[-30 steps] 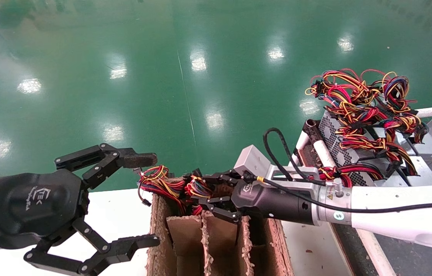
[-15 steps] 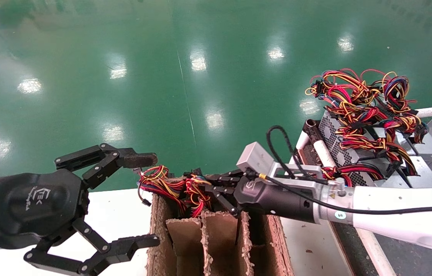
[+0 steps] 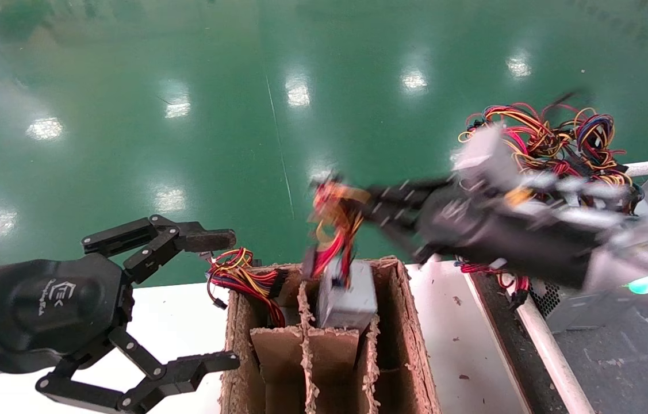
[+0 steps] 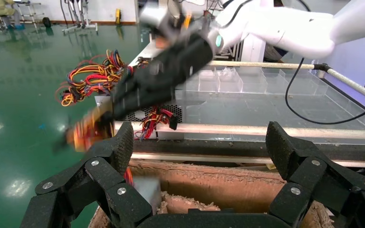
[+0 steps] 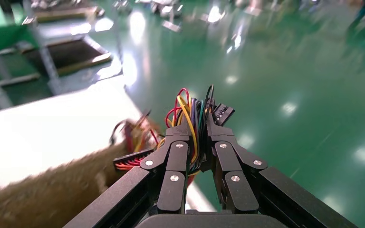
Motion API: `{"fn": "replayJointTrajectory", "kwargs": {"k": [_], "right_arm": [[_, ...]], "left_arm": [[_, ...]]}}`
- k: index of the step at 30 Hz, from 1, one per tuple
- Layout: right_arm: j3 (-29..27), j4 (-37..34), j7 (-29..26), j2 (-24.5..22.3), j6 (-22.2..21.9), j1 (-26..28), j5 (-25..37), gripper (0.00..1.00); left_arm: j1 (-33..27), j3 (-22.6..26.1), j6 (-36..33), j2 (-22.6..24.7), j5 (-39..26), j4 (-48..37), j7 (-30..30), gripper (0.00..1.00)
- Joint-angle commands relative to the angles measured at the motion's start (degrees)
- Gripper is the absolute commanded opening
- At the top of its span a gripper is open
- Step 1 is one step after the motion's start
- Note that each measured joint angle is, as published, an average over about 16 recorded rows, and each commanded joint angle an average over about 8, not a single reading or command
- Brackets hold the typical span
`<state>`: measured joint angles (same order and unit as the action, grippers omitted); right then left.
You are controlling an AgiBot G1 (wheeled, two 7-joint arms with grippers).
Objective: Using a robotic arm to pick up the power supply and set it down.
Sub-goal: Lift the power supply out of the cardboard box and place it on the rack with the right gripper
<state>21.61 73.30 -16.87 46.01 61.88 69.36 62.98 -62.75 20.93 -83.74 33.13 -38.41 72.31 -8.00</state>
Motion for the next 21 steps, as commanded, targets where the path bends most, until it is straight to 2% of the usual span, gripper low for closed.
{"fn": "replayJointTrajectory", "kwargs": {"k": [1, 5, 12, 21], "right_arm": [[-2.0, 1.34, 0.33, -1.92, -0.23, -0.3, -1.93, 0.0], [-4.64, 1.2, -0.48, -5.37, 1.02, 3.25, -3.98, 0.0], [-7.56, -1.66, -3.48, -11.16, 4.44, 13.89, -5.05, 0.0], [-8.71, -2.61, -5.69, -20.61, 2.96, 24.81, 3.69, 0.0]], "left_arm": [[0.0, 0.0, 0.0, 0.0, 0.0, 0.0, 0.0, 1.0], [0.0, 0.0, 0.0, 0.0, 0.0, 0.0, 0.0, 1.0], [0.0, 0.01, 0.0, 0.0, 0.0, 0.0, 0.0, 1.0], [0.0, 0.01, 0.0, 0.0, 0.01, 0.0, 0.01, 1.0]]}}
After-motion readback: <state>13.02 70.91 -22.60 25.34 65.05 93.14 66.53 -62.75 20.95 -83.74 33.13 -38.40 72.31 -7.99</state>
